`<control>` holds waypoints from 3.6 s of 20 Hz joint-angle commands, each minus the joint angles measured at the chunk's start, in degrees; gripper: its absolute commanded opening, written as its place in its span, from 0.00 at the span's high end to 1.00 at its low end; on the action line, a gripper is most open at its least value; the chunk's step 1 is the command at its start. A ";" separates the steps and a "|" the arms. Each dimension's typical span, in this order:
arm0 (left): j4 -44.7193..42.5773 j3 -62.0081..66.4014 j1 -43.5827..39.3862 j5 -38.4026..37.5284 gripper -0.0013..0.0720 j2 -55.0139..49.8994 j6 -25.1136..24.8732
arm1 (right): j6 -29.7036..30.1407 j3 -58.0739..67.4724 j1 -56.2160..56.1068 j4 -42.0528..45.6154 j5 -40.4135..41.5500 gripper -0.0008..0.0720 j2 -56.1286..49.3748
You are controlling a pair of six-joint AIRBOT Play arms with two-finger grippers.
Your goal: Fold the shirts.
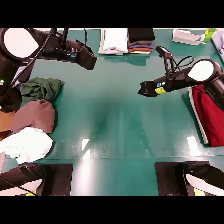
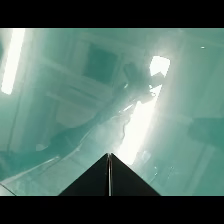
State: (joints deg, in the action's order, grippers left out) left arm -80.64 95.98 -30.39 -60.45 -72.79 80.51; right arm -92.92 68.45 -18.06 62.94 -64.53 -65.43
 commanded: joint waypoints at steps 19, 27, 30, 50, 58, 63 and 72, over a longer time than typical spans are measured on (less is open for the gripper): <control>-4.74 0.02 3.04 2.08 0.94 1.33 4.92 | -0.20 0.02 -0.09 -0.42 0.02 0.96 -0.04; -8.39 -6.75 36.20 -14.58 0.94 4.92 2.08 | -0.20 0.02 -0.09 -0.42 0.09 0.96 -0.04; -8.35 -15.93 41.09 -9.14 0.17 3.37 2.62 | -0.20 0.02 -0.09 -0.39 0.09 0.96 -0.04; 1.66 -19.85 41.27 6.67 0.94 -4.33 1.42 | -0.20 0.55 0.04 -0.33 3.41 0.96 3.10; 4.61 -7.54 29.77 3.82 0.94 18.34 -1.60 | -0.20 15.61 8.26 -0.35 1.84 0.96 7.02; 4.61 -8.00 12.04 -4.74 0.94 18.64 -1.42 | -0.20 19.78 11.58 -0.33 -0.42 0.96 7.02; 4.74 -16.57 -7.43 -7.04 0.56 6.64 -1.05 | -0.20 19.71 11.69 -0.37 -2.01 0.96 7.04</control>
State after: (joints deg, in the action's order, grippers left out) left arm -75.99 81.41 -32.75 -66.81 -61.91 79.29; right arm -93.08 88.01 -6.39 62.59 -65.60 -58.43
